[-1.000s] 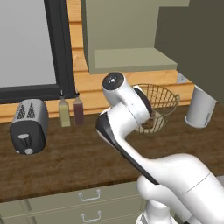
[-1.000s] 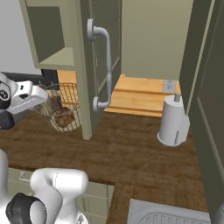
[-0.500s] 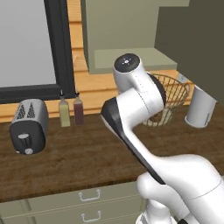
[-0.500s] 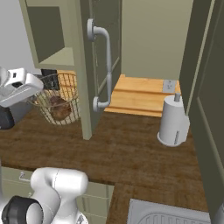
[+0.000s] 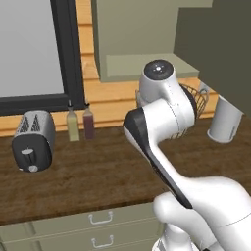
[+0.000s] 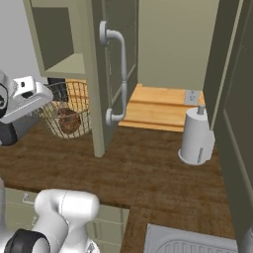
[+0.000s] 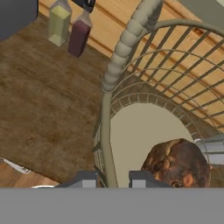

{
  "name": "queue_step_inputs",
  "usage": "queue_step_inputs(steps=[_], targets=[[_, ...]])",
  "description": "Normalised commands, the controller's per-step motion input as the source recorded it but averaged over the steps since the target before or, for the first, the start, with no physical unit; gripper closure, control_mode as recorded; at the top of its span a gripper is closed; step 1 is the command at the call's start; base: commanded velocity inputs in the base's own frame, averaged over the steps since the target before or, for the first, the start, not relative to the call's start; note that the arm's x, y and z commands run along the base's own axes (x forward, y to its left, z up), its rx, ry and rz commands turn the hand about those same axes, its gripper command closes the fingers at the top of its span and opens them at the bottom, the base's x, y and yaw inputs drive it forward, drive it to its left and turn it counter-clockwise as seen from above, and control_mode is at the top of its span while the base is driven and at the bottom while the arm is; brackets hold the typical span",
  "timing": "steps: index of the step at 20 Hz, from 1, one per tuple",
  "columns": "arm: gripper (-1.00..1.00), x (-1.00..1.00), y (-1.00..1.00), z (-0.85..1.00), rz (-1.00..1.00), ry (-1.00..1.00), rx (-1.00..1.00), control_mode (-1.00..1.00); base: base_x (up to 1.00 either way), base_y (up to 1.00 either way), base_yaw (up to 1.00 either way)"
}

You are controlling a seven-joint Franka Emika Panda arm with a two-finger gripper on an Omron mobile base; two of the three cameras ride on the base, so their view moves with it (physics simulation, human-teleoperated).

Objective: Open the cabinet, pick up the bread from the cabinet and place it in the basket. Then move the basket to the dining counter.

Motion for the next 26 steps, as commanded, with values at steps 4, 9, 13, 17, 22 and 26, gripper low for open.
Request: queue_step_inputs(steps=[4, 9, 13, 17, 22, 26], targets=[[1.0, 0.0, 0.0, 0.0, 0.0, 0.0, 0.0, 1.0, -0.96, 0.48, 0.05], [1.0, 0.0, 0.0, 0.0, 0.0, 0.0, 0.0, 1.0, -0.9, 0.91, 0.26], [1.0, 0.0, 0.0, 0.0, 0.0, 0.0, 0.0, 1.0, -0.51, 0.93, 0.69], [1.0, 0.0, 0.0, 0.0, 0.0, 0.0, 0.0, 1.0, -0.2, 0.63, 0.93], [1.0, 0.0, 0.0, 0.0, 0.0, 0.0, 0.0, 1.0, -0.06, 0.34, 0.99], [1.0, 0.0, 0.0, 0.0, 0.0, 0.0, 0.0, 1.0, 0.0, 0.08, 1.0]])
